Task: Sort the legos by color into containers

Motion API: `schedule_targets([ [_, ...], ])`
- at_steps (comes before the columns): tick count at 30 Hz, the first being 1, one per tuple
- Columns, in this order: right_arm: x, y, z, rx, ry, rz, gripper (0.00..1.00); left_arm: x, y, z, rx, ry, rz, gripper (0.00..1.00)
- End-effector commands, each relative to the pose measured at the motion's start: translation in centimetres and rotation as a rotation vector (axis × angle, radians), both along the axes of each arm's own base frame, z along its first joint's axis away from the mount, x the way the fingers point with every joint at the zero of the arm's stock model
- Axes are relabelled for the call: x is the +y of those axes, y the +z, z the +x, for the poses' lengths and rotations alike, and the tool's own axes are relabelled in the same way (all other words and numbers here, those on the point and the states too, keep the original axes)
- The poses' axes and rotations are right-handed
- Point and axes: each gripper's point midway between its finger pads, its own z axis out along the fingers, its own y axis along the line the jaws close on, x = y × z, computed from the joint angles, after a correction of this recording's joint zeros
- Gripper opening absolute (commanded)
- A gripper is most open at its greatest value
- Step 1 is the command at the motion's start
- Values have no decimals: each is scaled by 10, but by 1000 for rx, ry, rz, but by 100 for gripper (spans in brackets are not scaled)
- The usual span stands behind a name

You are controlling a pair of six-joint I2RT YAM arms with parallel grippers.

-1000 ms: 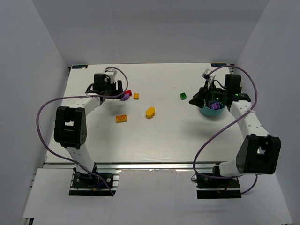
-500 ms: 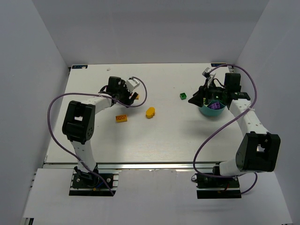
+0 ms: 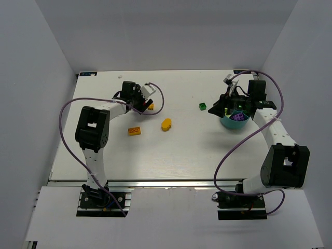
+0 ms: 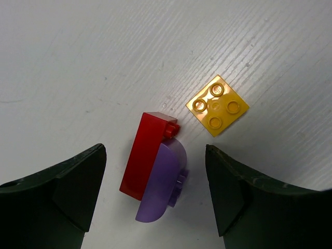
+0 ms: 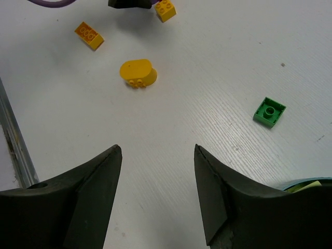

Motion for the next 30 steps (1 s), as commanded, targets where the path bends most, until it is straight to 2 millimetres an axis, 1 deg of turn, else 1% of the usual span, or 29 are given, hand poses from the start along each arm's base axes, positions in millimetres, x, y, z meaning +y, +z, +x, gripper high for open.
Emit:
schedule_targets([
  [1, 1, 24, 10, -76, 6, 10, 64, -2, 2, 1, -1, -19, -10, 86],
  [6, 1, 25, 10, -76, 4, 11, 64, 6, -8, -2, 12, 5, -13, 84],
  [8, 1, 26, 10, -78, 2, 11, 64, 11, -8, 0, 3, 28, -8, 82],
  [11, 2, 28, 10, -82, 3, 14, 64, 21, -13, -1, 6, 65, 14, 71],
  [12, 1, 29, 10, -80, 1, 17, 64, 24, -13, -2, 8, 76, 19, 63],
  [13, 2, 29, 11, -80, 2, 18, 64, 26, -18, -6, 20, 83, 24, 60],
  [14, 2, 30, 10, -80, 1, 20, 64, 27, -14, -2, -4, 86, 18, 59],
  [15, 2, 31, 10, -85, 2, 21, 64, 28, -15, -4, -2, 91, 18, 56],
  [16, 2, 31, 11, -81, 1, 22, 64, 28, -15, -6, 0, 98, 14, 51],
  [18, 2, 32, 11, -85, 3, 23, 64, 28, -13, -7, -2, 105, 2, 46],
  [19, 2, 32, 10, -84, 3, 25, 64, 26, -5, -6, -10, 116, -21, 38],
  [21, 3, 33, 9, -81, 3, 29, 64, 22, 7, -5, -17, 123, -56, 29],
  [22, 5, 34, 9, -77, 4, 38, 64, 19, 22, -6, -18, 129, -92, 20],
  [23, 4, 33, 11, -74, -16, 33, 64, 14, 38, -4, -35, 121, -124, 16],
  [24, 7, 34, 12, -72, -22, 31, 64, 3, 51, -7, -39, 83, -173, 13],
  [25, 19, 36, 11, -77, -4, 37, 69, -3, 65, -11, -43, 72, -219, 11],
  [26, 21, 37, 14, -66, -29, 38, 72, -7, 98, -18, -88, 56, -271, 8],
  [27, 28, 37, 14, 5, -52, 76, 74, -17, 104, -33, -73, 11, -325, 8],
  [28, 39, 39, 11, 35, -37, 99, 75, -24, 125, -39, -109, -2, -398, 8],
  [29, 47, 46, 13, 44, -36, 121, 77, -28, 161, -53, -175, -35, -454, 7],
  [30, 57, 47, 13, 140, -69, 171, 78, -37, 155, -72, -150, -59, -489, 6],
])
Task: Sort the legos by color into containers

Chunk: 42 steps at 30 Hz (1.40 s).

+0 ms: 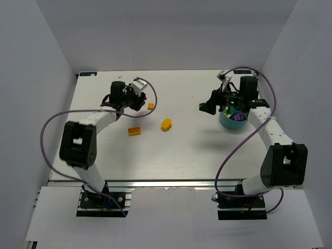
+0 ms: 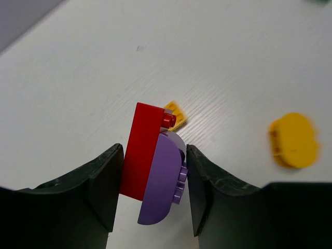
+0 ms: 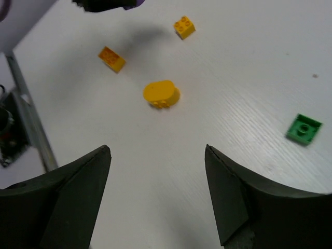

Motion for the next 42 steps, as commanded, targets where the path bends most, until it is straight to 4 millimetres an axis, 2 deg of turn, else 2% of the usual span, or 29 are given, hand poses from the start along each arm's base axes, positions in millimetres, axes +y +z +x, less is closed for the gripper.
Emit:
schedule_targets([
  [1, 42, 35, 6, 103, -33, 128, 80, -43, 105, -45, -166, -145, -273, 6],
  [2, 49, 36, 10, 132, -65, 136, 80, -49, 111, -57, -171, -162, -295, 6],
  [3, 62, 43, 12, 202, -89, 170, 81, -62, 118, -77, -176, -201, -315, 5],
  [4, 81, 46, 4, 230, -61, 182, 82, -69, 121, -87, -168, -208, -332, 5],
  [5, 91, 53, 3, 246, -44, 210, 83, -86, 122, -102, -161, -247, -342, 5],
  [6, 102, 56, 4, 286, -35, 231, 86, -90, 131, -111, -178, -255, -354, 5],
  [7, 116, 60, -2, 365, -30, 263, 89, -95, 127, -119, -163, -252, -365, 5],
  [8, 122, 62, -4, 398, -18, 279, 89, -102, 127, -126, -165, -252, -367, 5],
  [9, 130, 63, -3, 415, -2, 302, 89, -103, 134, -130, -182, -245, -376, 5],
  [11, 140, 74, -7, 486, 22, 354, 89, -108, 133, -139, -178, -235, -388, 5],
  [15, 150, 78, -10, 503, 37, 352, 89, -108, 137, -146, -185, -223, -376, 5],
  [24, 168, 57, -44, 603, 63, 338, 85, -108, 143, -153, -198, -225, -372, 5],
  [30, 181, 55, -42, 606, 54, 352, 83, -110, 143, -157, -195, -239, -379, 5],
  [38, 184, 53, -32, 594, 36, 349, 76, -110, 139, -160, -190, -230, -388, 5],
  [42, 186, 50, -28, 594, 22, 350, 68, -110, 138, -162, -187, -232, -387, 5],
])
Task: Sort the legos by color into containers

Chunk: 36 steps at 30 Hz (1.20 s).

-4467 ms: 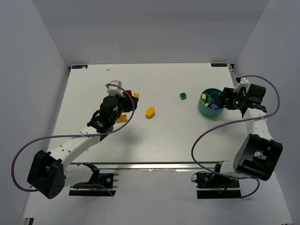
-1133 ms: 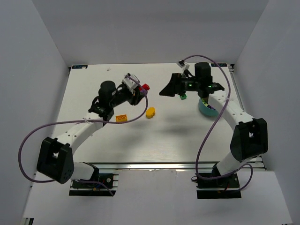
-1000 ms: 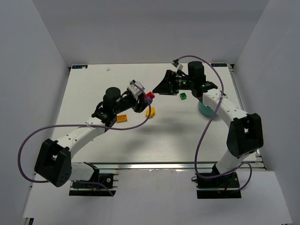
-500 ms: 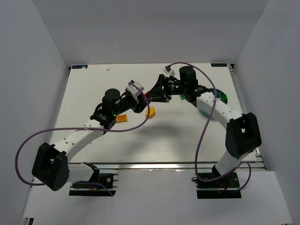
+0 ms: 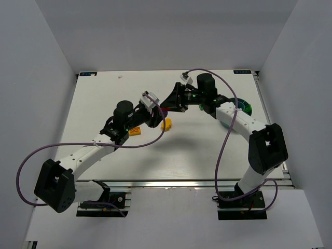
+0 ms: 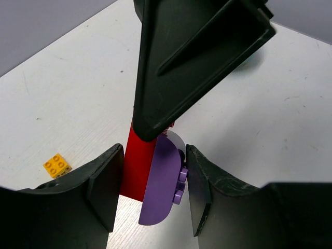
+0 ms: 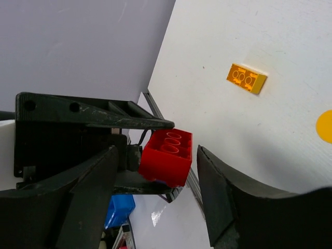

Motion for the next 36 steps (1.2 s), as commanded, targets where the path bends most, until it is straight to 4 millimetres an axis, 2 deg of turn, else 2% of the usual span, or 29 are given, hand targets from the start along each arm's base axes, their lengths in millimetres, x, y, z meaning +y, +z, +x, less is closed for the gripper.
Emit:
schedule_targets([
  [1, 5, 18, 12, -57, -21, 34, 66, 2, 17, -6, -35, 1, -30, 5],
  [8, 7, 11, 12, -36, -19, 25, 45, 1, 16, -4, -38, 2, -27, 5],
  [9, 6, 9, 13, -38, -20, 22, 36, 1, 16, -4, -38, 1, -27, 5],
  [11, 6, 9, 13, -49, -24, 19, 24, 0, 16, -4, -36, -1, -26, 5],
  [12, 5, 9, 13, -61, -24, 19, 13, 0, 16, -4, -34, 1, -28, 5],
  [13, 5, 10, 13, -70, -21, 21, 7, 1, 15, -4, -33, 1, -27, 8],
  [14, 5, 11, 13, -82, -21, 21, 2, 1, 15, -4, -30, 8, -29, 15],
  [15, 5, 12, 14, -93, -20, 21, 0, 3, 18, -4, -25, 18, -38, 40],
  [18, 0, 14, 19, -146, -31, 13, 0, 11, 26, -3, -15, 72, -61, 86],
  [20, -8, 15, 27, -188, -43, 4, 0, 16, 31, -4, -10, 103, -81, 97],
  [22, -15, 15, 31, -219, -41, 2, 0, 21, 42, -8, 6, 132, -130, 98],
  [26, -46, 15, 52, -279, -76, -9, 0, 29, 47, -7, 101, 214, -205, 98],
  [28, -58, 18, 55, -329, -59, -9, 0, 39, 49, 2, 188, 315, -283, 98],
  [30, -76, 22, 62, -411, -45, -4, 0, 49, 40, 12, 337, 435, -369, 98],
  [31, -80, 28, 52, -444, 21, 29, 0, 59, 38, 21, 380, 478, -401, 98],
  [32, -89, 30, 54, -472, 28, 37, 0, 56, 32, 27, 432, 467, -423, 98],
  [33, -92, 32, 52, -511, 51, 47, 0, 44, 32, 22, 526, 402, -488, 98],
  [34, -94, 40, 42, -551, 96, 73, 0, 45, 31, 27, 571, 386, -531, 98],
  [35, -96, 46, 39, -618, 110, 85, 0, 37, 42, 30, 568, 326, -593, 98],
  [36, -97, 40, 33, -640, 125, 92, 0, 28, 33, 33, 659, 293, -651, 98],
])
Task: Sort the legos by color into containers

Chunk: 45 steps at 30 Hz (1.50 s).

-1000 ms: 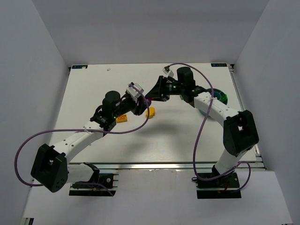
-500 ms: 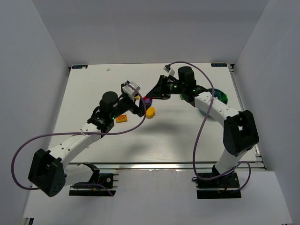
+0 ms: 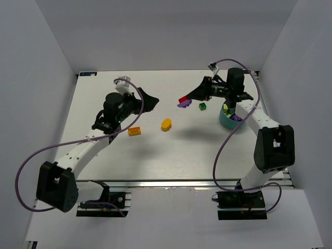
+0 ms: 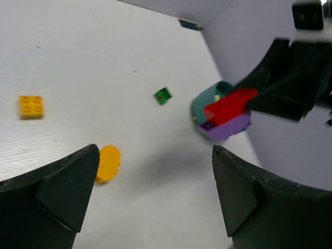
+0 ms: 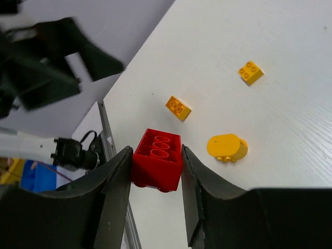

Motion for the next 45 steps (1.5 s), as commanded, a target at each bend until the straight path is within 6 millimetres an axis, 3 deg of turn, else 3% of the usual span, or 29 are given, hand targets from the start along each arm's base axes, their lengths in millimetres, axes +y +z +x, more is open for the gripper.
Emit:
schedule_targets([
  [1, 1, 48, -43, -320, 189, 65, 0, -31, 13, -7, 164, -161, -314, 97],
  [2, 2, 50, -46, -339, 192, 74, 0, -39, 35, -7, 82, -225, -375, 95],
  [4, 2, 60, -51, -352, 180, 110, 0, -52, 39, -13, 104, -325, -457, 90],
  [5, 2, 64, -52, -352, 179, 121, 0, -54, 54, -16, 44, -362, -494, 89],
  [13, 6, 94, -42, -289, 123, 229, 0, -61, 64, -31, -64, -500, -529, 88],
  [14, 6, 97, -42, -271, 122, 238, 0, -59, 79, -38, -121, -527, -574, 88],
  [16, 8, 100, -40, -269, 123, 254, 0, -57, 85, -43, -153, -543, -613, 87],
  [21, 17, 116, -45, -240, 143, 309, 0, -59, 85, -49, -149, -611, -688, 81],
  [28, 27, 129, -54, -242, 160, 343, 0, -63, 82, -44, -134, -611, -675, 80],
  [35, 34, 121, -56, -222, 162, 343, 0, -64, 86, -44, -139, -629, -684, 79],
  [45, 47, 123, -54, -232, 175, 351, 0, -65, 85, -50, -123, -663, -709, 68],
])
